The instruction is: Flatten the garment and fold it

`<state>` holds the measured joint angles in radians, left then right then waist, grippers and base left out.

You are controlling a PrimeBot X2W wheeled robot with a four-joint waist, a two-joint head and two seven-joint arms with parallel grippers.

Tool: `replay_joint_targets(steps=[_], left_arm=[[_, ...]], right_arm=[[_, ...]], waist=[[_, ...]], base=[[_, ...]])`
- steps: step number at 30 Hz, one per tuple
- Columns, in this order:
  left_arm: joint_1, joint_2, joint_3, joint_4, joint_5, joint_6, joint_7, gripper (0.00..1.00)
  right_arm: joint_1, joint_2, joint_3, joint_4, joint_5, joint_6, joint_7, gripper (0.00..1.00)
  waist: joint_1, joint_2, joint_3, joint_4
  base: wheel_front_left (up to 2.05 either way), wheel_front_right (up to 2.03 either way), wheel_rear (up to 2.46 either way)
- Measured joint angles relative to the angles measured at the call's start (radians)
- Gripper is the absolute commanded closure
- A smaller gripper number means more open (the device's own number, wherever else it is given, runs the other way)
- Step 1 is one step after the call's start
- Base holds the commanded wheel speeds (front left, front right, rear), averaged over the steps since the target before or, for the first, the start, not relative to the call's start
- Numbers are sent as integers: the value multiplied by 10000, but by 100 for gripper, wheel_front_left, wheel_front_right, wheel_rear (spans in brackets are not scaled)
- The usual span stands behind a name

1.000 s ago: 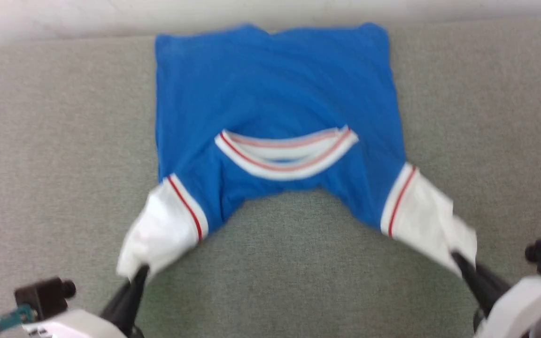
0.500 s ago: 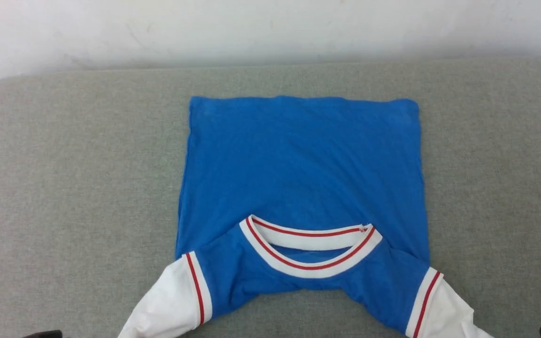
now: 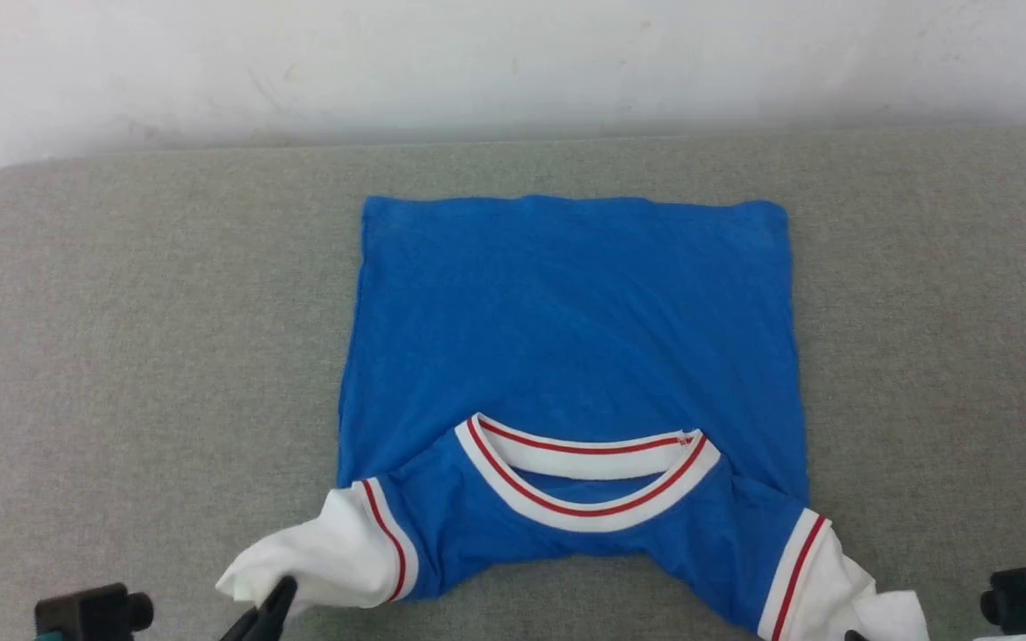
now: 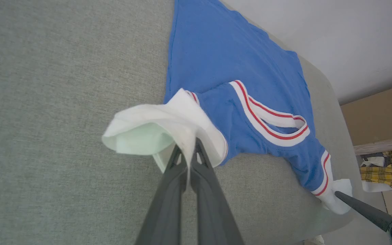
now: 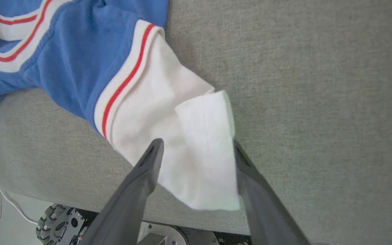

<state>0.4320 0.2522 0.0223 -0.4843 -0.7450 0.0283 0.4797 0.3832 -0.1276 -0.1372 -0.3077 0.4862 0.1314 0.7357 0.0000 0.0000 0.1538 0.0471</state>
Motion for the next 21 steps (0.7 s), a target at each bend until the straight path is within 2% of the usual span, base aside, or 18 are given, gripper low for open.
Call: replay_joint_targets(steps=[6,10,13,16,21], left_arm=[[-348,-102,-334,-19,98,-25,-61,100],[-440,-96,-380,-52,171,-25,-63,100],[-450,-84,-422,-148,221,-86,-100,100],[-491,-84,-407,-337,259,-88,-228,100],[-835,-84,-512,-640,349,-194,-397,100]], right_arm=[[-338,-249,546,1515,-648,0,-1354,0],[-547,-324,483,1469,-575,0,-1645,0],[-578,-510,123,763,-324,0,-1563,0],[-859,-694,-523,-499,-230,0,-1421,0],[-2498,-1256,-1141,-2347,-481,0,-1193,0]], waist=[[1,0,130,7],[1,0,288,13],[0,0,426,27],[0,0,594,49],[1,0,983,148]], base=[[0,0,0],[0,0,0],[0,0,0],[0,0,0],[0,0,0]])
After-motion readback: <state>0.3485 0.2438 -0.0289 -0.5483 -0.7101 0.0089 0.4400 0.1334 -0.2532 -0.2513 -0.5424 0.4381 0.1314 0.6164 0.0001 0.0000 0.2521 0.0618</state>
